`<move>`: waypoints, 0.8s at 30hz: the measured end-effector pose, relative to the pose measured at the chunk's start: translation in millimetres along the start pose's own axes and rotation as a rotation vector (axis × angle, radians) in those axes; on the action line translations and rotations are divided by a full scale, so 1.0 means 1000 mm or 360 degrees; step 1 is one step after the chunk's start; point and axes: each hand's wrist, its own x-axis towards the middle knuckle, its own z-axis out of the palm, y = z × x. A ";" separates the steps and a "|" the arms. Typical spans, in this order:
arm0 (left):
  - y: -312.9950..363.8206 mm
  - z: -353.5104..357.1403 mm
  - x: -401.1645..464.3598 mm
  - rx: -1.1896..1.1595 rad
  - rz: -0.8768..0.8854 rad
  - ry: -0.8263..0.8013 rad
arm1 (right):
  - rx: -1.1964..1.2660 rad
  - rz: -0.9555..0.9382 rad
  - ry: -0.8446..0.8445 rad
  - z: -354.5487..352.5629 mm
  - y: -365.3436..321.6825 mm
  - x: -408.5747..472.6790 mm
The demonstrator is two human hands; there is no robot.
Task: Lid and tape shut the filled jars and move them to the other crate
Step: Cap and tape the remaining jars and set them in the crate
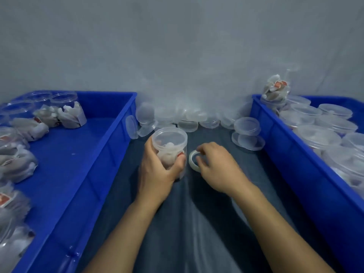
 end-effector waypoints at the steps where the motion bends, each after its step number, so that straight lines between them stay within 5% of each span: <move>1: 0.000 0.000 0.000 0.0022 0.0010 0.0006 | -0.0113 -0.0014 -0.0039 0.009 0.004 -0.008; 7: -0.003 -0.002 -0.003 0.0056 0.0063 0.0000 | -0.0301 -0.0032 0.0055 0.027 0.011 -0.016; 12: 0.008 -0.004 0.000 0.0142 0.0411 0.0220 | 0.0257 0.0100 0.0474 0.018 0.012 -0.016; 17: 0.031 -0.006 -0.004 0.0176 0.0876 0.0282 | 0.0678 -0.0284 0.0869 0.003 -0.006 -0.024; 24: 0.037 -0.003 -0.007 0.0153 0.0853 0.0153 | 0.0399 -0.0847 0.0848 0.012 -0.016 -0.025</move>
